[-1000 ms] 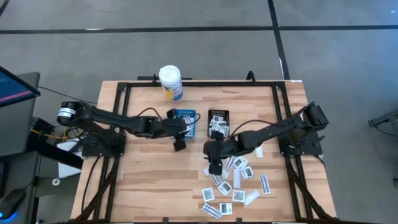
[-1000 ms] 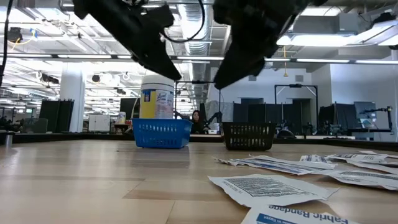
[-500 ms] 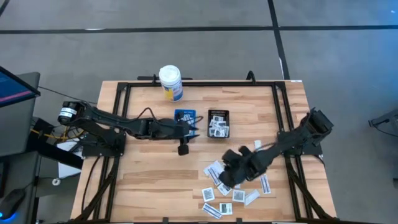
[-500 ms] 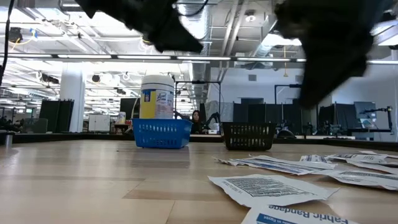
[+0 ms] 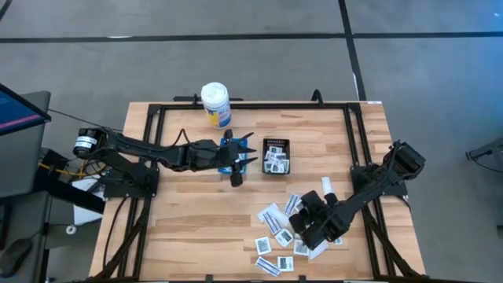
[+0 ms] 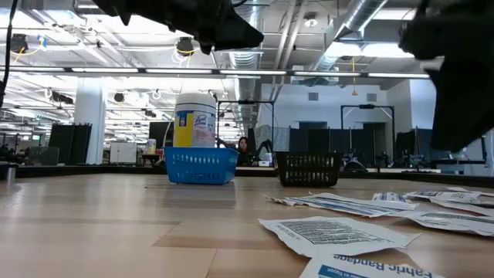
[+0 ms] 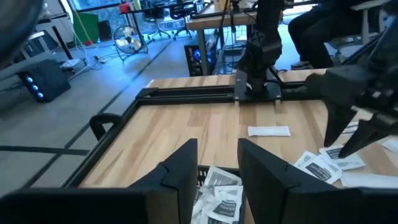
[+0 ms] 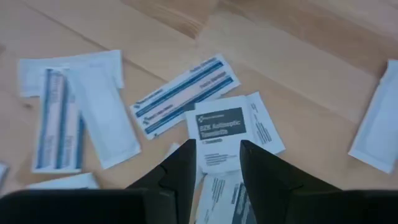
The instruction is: Pick & Place First Aid Supplies
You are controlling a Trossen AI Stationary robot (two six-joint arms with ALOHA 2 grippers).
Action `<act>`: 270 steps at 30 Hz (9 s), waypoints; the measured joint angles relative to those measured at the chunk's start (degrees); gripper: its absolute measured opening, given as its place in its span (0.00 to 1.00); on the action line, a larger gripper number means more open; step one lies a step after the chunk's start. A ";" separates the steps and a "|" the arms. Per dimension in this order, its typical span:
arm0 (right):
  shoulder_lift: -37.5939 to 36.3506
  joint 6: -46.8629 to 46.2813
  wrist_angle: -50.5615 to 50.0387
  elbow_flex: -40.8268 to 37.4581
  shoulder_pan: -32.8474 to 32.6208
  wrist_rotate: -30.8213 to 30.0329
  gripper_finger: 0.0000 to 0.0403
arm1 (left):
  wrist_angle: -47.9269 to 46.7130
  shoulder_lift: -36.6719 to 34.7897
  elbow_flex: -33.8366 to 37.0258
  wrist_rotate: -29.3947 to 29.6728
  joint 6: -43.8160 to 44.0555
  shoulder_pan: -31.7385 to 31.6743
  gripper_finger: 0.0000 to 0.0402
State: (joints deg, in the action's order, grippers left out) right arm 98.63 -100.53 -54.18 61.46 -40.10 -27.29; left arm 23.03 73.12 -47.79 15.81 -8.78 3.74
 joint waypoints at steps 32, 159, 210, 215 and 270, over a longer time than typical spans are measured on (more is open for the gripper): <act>-0.13 22.86 12.10 -9.43 13.78 11.59 0.02 | -10.67 0.02 0.00 -0.07 7.39 7.32 0.29; 0.46 23.98 3.60 -5.41 22.10 12.89 0.30 | -15.72 0.02 0.00 -0.07 12.47 15.26 0.29; 5.79 43.68 0.01 13.99 24.72 -25.56 0.01 | -17.51 0.00 0.00 -0.02 14.00 15.79 0.29; 5.81 46.43 2.69 11.03 26.95 -23.93 0.04 | -17.51 0.00 0.00 -0.02 14.10 15.79 0.29; 7.50 39.39 12.57 -0.53 19.75 14.43 0.33 | -17.01 0.00 0.01 0.01 12.07 13.43 0.29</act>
State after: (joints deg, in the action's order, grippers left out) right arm 106.13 -61.14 -41.61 60.93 -20.34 -12.86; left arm 6.02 73.12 -47.78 15.83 3.29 17.17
